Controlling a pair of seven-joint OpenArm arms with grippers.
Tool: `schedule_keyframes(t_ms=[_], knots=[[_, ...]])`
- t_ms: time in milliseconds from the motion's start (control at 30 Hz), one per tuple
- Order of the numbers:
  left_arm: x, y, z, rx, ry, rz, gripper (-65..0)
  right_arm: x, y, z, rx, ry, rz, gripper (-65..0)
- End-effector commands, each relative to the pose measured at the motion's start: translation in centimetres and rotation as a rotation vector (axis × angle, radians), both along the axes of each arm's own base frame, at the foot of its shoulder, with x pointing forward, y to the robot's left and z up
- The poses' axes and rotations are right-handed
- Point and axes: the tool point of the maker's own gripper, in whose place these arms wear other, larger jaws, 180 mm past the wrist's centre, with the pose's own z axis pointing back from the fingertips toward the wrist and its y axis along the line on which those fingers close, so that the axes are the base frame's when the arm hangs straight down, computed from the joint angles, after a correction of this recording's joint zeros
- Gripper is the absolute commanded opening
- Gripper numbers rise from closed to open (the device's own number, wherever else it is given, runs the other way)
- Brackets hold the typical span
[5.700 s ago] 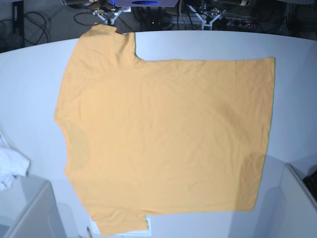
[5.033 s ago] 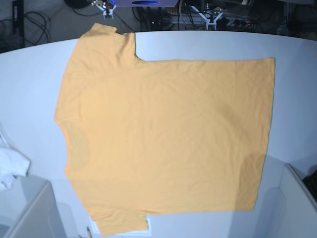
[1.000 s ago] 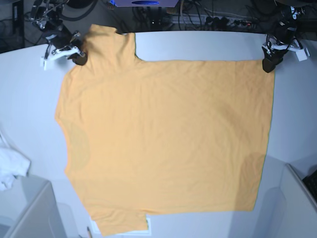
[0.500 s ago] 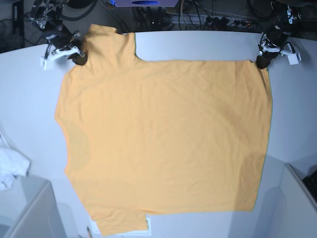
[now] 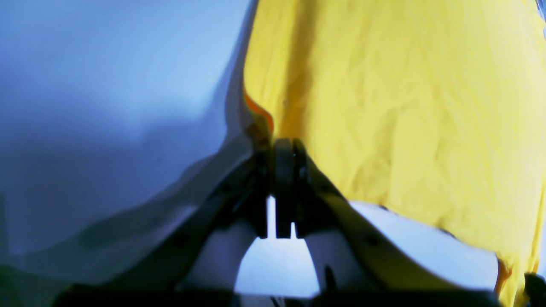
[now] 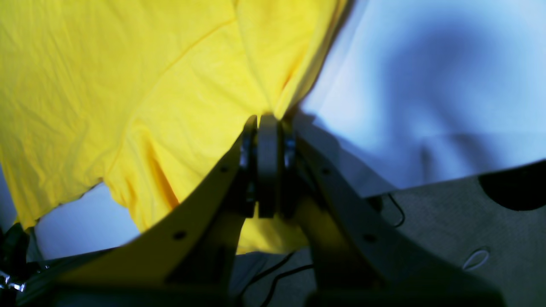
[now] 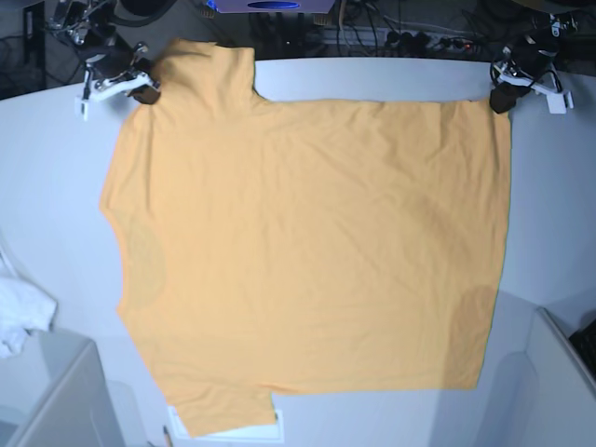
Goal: Fold the T-shirt properly
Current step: 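Grasp the shoulder edges with both grippers and lift them, then pull both grippers toward the hem, folding the shoulder strip over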
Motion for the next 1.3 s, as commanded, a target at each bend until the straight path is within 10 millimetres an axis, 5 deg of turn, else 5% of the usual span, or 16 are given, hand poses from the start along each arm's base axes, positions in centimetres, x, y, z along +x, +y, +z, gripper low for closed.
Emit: schedule_keyframes(t_ms=[0, 267, 567, 933, 1100, 1267], knots=[[1.0, 0.2, 1.5, 0.019, -0.05, -0.018, -65.0, 0.6, -0.2, 1.0, -0.011, -0.037, 0.001, -65.0], [3.9, -1.1, 5.4, 0.064, -0.145, -0.063, -65.0, 3.5, -0.4, 4.3, -0.058, -0.144, 0.018, -65.0], [7.1, -1.3, 7.7, 0.075, -0.219, -0.03, -65.0, 6.9, 0.0, 5.6, -0.031, -0.167, 0.034, -65.0], [9.4, 0.7, 10.0, 0.093, -0.248, -0.016, -65.0, 11.0, 0.7, 7.9, -0.013, -0.24, 0.067, -65.0], [9.5, 1.2, 12.6, 0.141, -0.28, -0.028, -65.0, 11.5, 0.9, 8.3, -0.004, -0.257, 0.064, -65.0], [9.3, 0.8, 13.0, 0.154, -0.285, -0.042, -65.0, 11.7, 1.5, 9.7, 0.098, -0.323, 0.043, -65.0]])
